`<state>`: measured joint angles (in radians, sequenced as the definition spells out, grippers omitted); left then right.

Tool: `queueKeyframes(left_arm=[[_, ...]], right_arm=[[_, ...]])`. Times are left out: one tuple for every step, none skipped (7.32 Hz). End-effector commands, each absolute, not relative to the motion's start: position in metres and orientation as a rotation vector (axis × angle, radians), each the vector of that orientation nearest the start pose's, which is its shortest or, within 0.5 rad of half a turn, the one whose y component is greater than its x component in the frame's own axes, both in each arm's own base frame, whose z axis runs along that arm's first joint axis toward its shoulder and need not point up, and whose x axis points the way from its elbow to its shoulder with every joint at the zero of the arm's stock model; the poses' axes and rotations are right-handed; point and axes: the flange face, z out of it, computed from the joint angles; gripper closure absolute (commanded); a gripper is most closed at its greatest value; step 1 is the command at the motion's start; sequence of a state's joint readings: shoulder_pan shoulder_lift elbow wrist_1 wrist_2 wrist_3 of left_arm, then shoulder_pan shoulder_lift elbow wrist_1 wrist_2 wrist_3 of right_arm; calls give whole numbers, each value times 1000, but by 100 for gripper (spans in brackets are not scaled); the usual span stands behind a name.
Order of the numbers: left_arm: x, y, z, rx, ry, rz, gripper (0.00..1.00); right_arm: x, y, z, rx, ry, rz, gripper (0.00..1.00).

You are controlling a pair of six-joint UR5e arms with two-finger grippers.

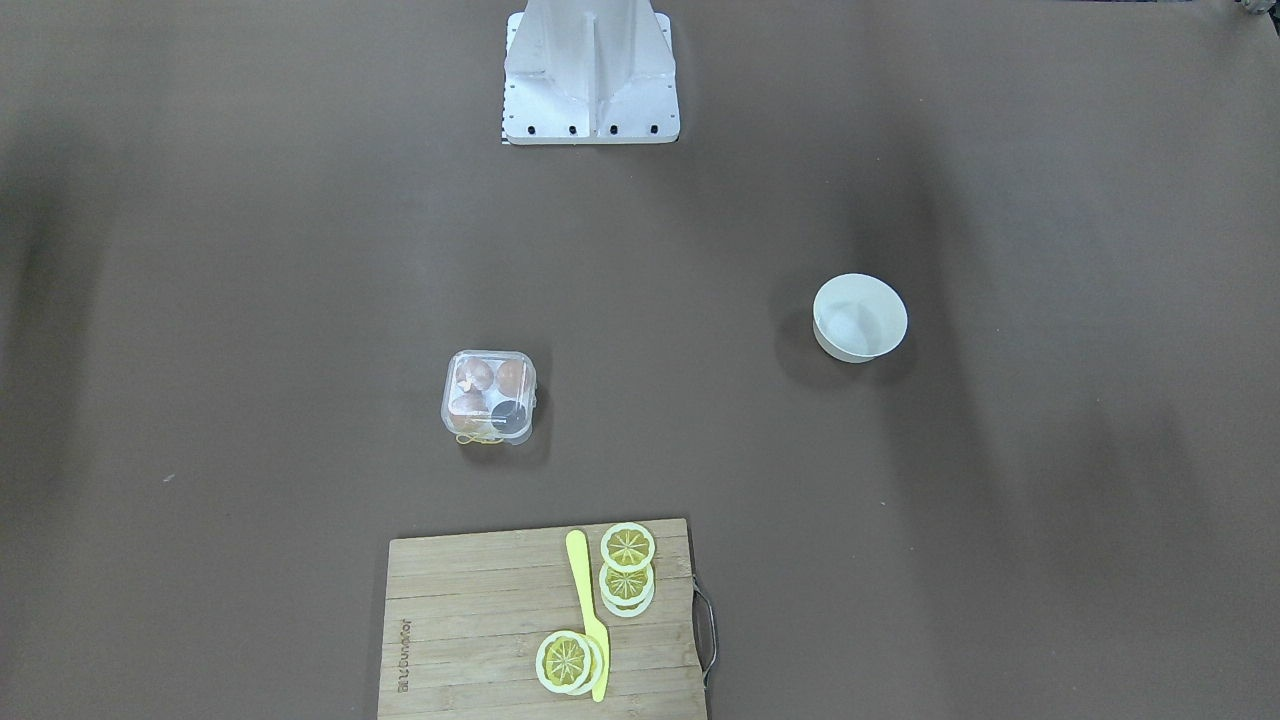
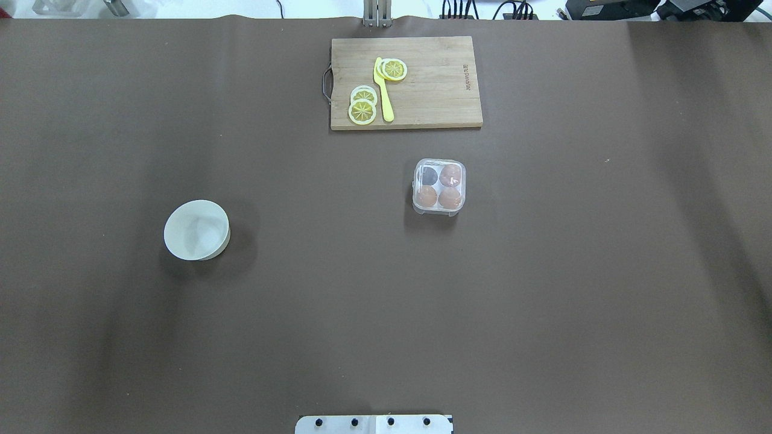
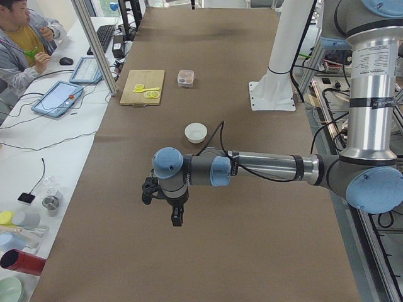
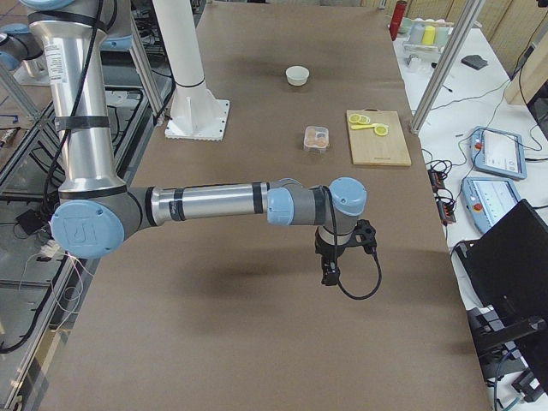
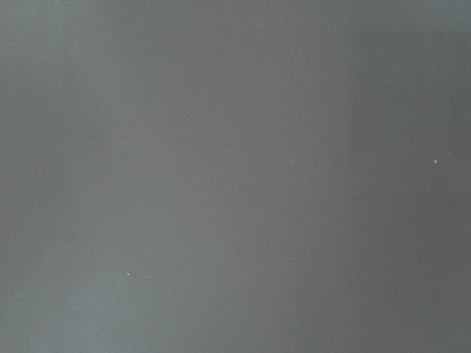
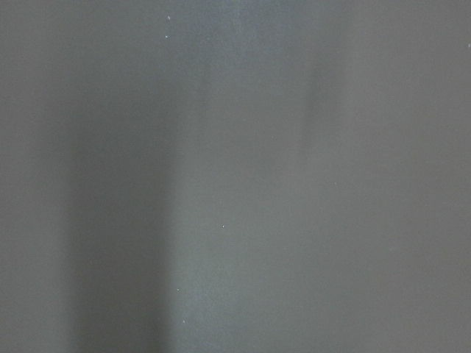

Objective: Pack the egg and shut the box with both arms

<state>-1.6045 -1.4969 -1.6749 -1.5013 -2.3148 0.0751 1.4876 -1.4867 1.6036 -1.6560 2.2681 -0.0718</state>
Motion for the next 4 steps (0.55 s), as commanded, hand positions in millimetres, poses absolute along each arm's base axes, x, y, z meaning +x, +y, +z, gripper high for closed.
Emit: queueKeyframes(left_arm=[[-95, -448, 648, 37, 747, 31, 2], [-94, -449, 639, 47, 740, 30, 2], [-97, -437, 614, 88, 735, 39, 2], [-95, -433, 619, 80, 731, 40, 2]], right_arm=[[29, -521, 618, 20, -702, -147, 0], [35, -522, 612, 36, -689, -141, 0], [35, -521, 615, 34, -683, -138, 0], [36, -518, 617, 29, -679, -136, 0]])
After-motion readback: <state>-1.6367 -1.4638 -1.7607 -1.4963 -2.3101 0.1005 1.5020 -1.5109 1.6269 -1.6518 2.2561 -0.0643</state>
